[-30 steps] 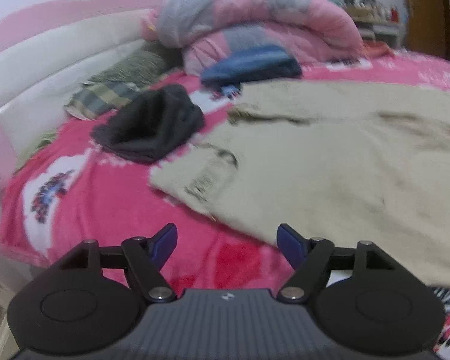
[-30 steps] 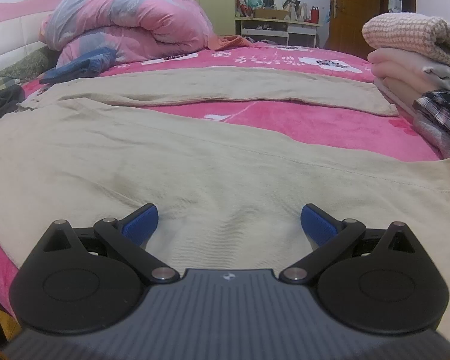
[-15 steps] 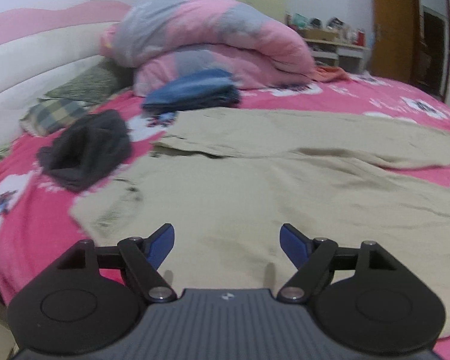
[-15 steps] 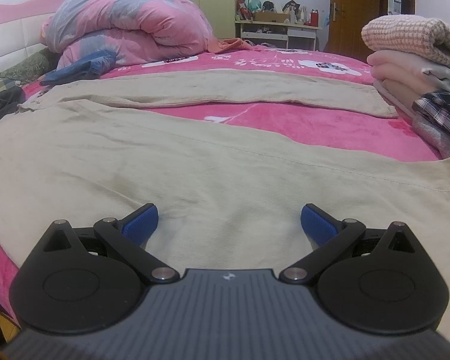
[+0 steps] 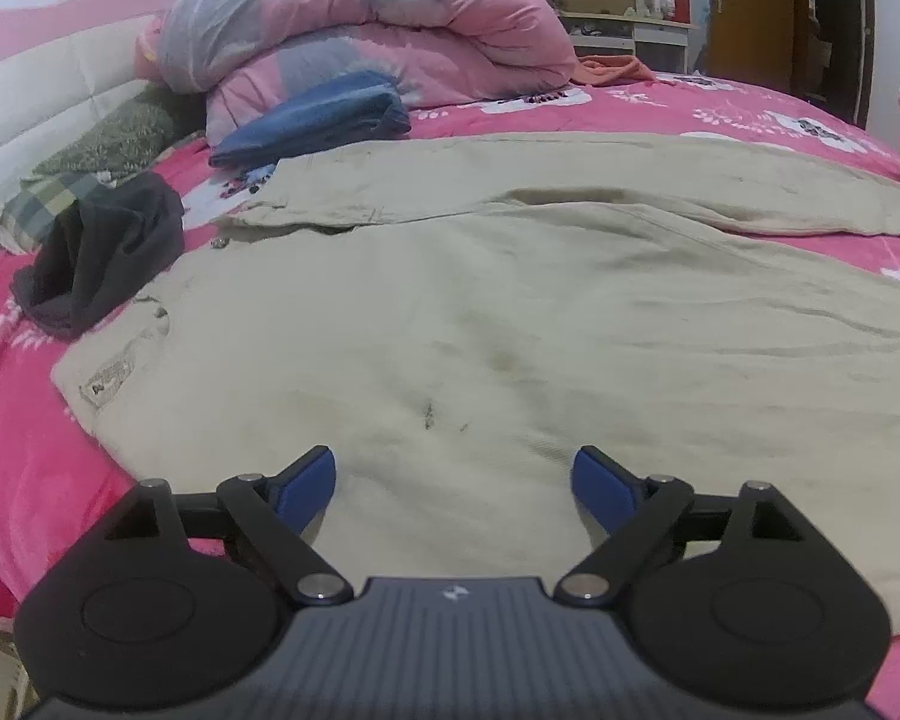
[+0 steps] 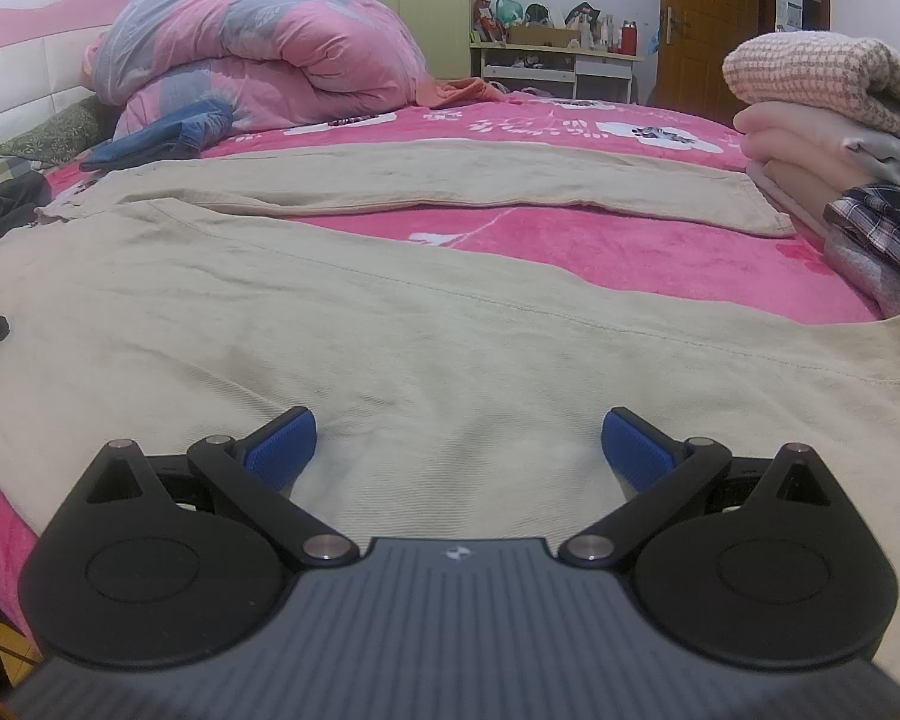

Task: Fold clothes

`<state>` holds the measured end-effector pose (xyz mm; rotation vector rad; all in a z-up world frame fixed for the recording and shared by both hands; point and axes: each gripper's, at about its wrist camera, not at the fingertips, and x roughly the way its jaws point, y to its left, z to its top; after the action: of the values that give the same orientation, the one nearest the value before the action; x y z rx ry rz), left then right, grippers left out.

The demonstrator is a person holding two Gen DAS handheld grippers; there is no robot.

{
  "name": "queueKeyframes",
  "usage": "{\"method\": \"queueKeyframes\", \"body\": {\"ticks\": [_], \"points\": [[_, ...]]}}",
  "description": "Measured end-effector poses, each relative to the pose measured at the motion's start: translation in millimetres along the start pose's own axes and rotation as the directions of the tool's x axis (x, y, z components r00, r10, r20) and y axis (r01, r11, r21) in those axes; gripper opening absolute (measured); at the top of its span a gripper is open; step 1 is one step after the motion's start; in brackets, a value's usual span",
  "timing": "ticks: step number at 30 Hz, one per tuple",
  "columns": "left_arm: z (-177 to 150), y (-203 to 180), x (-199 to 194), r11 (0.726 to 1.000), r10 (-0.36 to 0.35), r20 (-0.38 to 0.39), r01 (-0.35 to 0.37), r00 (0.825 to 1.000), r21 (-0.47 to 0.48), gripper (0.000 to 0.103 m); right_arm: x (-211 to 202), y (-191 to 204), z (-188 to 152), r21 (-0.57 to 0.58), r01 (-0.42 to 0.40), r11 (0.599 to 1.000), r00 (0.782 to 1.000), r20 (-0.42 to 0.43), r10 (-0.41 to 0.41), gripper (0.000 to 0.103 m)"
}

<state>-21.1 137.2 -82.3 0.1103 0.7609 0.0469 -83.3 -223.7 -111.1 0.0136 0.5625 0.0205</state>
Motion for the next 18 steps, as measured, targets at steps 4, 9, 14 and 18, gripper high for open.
{"method": "queueKeyframes", "body": {"ticks": [4,9,14,18], "points": [[-0.2,0.9,-0.1,1.0,0.0,-0.002,0.0,1.0,-0.01,0.09,-0.1,0.5,-0.1,0.0,0.001,1.0,1.0,0.0,-0.001,0.102],[-0.5,0.1,0.6,1.0,0.005,0.0,-0.005,1.0,-0.011,0.09,-0.3,1.2,-0.2,0.0,0.003,1.0,1.0,0.001,-0.003,0.102],[-0.3,0.4,0.7,1.0,0.006,0.001,-0.006,1.0,-0.013,0.091,-0.5,1.8,-0.4,0.0,0.005,1.0,1.0,0.002,-0.005,0.102],[-0.7,-0.2,1.0,1.0,0.01,0.002,-0.01,1.0,-0.013,0.091,-0.6,2.3,-0.7,0.0,0.006,1.0,1.0,0.002,-0.006,0.102]]}}
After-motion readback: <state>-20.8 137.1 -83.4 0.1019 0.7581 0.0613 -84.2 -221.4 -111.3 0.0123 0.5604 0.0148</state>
